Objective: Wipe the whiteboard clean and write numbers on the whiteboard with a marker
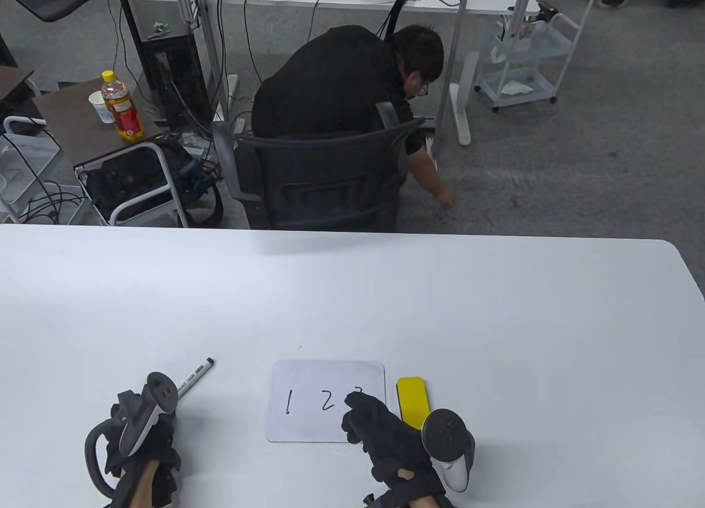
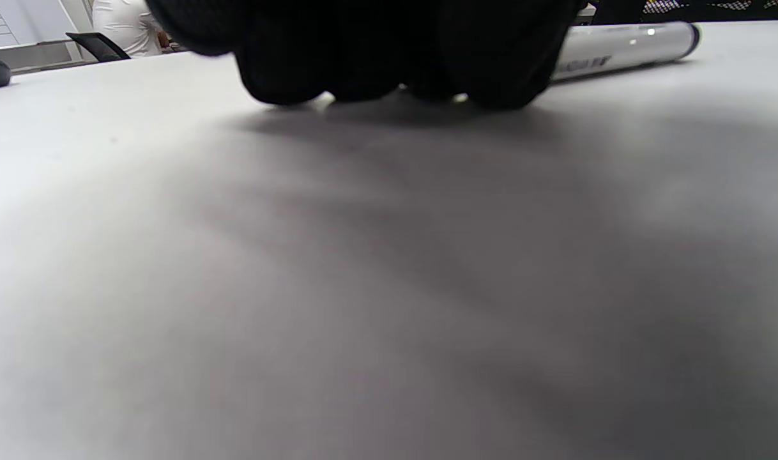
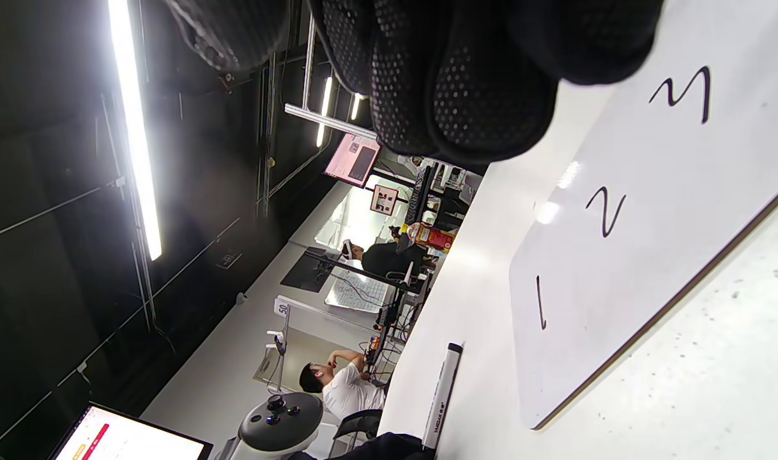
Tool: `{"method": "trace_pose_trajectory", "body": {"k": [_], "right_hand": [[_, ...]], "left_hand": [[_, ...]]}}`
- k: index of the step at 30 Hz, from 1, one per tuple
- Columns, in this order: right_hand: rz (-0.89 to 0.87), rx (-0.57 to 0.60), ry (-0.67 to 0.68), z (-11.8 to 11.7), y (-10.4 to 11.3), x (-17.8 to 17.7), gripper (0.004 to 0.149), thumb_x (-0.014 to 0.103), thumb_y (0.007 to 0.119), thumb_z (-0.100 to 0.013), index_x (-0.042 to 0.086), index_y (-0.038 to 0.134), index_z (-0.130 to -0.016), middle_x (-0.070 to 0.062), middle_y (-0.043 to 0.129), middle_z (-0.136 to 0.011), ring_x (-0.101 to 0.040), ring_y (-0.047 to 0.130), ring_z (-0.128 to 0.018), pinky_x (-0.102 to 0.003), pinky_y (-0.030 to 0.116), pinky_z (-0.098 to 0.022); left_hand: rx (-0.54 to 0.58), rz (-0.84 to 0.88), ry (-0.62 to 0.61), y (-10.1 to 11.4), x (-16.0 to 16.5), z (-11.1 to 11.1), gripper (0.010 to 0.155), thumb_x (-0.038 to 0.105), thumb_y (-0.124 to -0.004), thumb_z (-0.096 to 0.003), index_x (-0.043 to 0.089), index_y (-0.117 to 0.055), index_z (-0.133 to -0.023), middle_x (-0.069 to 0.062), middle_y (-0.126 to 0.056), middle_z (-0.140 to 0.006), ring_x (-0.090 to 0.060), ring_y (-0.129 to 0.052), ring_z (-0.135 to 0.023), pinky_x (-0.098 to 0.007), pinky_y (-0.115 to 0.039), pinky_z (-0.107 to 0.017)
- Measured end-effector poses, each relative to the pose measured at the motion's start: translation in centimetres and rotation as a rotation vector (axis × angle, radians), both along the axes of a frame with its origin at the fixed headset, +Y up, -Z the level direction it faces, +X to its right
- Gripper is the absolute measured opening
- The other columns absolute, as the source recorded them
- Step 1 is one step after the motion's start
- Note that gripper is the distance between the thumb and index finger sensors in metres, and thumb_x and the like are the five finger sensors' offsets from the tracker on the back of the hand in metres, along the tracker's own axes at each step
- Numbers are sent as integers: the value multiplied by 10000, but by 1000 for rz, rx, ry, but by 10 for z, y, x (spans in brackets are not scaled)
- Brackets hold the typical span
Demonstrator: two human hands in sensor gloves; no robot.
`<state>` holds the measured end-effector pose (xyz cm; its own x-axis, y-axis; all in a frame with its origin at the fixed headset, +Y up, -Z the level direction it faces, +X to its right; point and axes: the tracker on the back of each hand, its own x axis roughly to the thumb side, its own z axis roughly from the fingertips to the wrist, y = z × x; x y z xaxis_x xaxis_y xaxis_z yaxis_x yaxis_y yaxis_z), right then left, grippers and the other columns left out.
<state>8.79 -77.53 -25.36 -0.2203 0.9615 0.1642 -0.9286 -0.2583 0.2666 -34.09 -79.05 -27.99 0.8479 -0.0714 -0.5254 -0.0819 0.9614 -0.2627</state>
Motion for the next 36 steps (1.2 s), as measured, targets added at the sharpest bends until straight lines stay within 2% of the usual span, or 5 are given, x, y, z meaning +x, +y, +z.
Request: {"method": "trace_pose_trajectory", "body": {"k": [10, 13, 25, 31, 36], "right_hand": [[35, 1, -19, -2, 0, 3, 573, 436, 702, -610, 37, 659, -1019, -226, 888, -823, -357, 927, -633, -466, 781, -446], [91, 10, -45, -2, 1, 5, 578, 436, 705, -609, 32, 660, -1019, -239, 881, -828, -370, 920, -639, -474, 775, -447], [616, 238, -224, 4, 10, 0, 613, 456, 711, -600, 44, 625, -1046, -288, 784, -921, -431, 834, -737, -517, 722, -501], [904, 392, -213, 9, 10, -13, 665, 478, 698, -597, 63, 541, -1091, -335, 604, -1046, -500, 679, -885, -616, 605, -606], [1116, 363, -105, 12, 4, -28, 795, 530, 649, -603, 59, 321, -1154, -382, 266, -1151, -598, 331, -1017, -721, 361, -683]], "left_hand": [[-23, 36, -17, 1, 1, 0, 654, 517, -774, -586, 256, -587, -1155, -66, -671, -1128, -324, -710, -1023, -516, -646, -765], [7, 29, -44, 7, 10, 3, 784, 621, -685, -579, 229, -434, -1209, -181, -420, -1234, -450, -491, -1097, -589, -521, -814], [267, -178, -417, 35, 114, 26, 799, 694, -573, -565, 267, -391, -1216, -142, -420, -1249, -418, -510, -1112, -579, -538, -822], [377, -210, -577, 34, 147, 37, 765, 696, -568, -559, 290, -451, -1197, -95, -513, -1227, -369, -589, -1099, -535, -590, -819], [291, -142, -714, 24, 162, 39, 830, 723, -531, -533, 307, -320, -1219, -96, -310, -1289, -404, -298, -1201, -602, -395, -883]]}}
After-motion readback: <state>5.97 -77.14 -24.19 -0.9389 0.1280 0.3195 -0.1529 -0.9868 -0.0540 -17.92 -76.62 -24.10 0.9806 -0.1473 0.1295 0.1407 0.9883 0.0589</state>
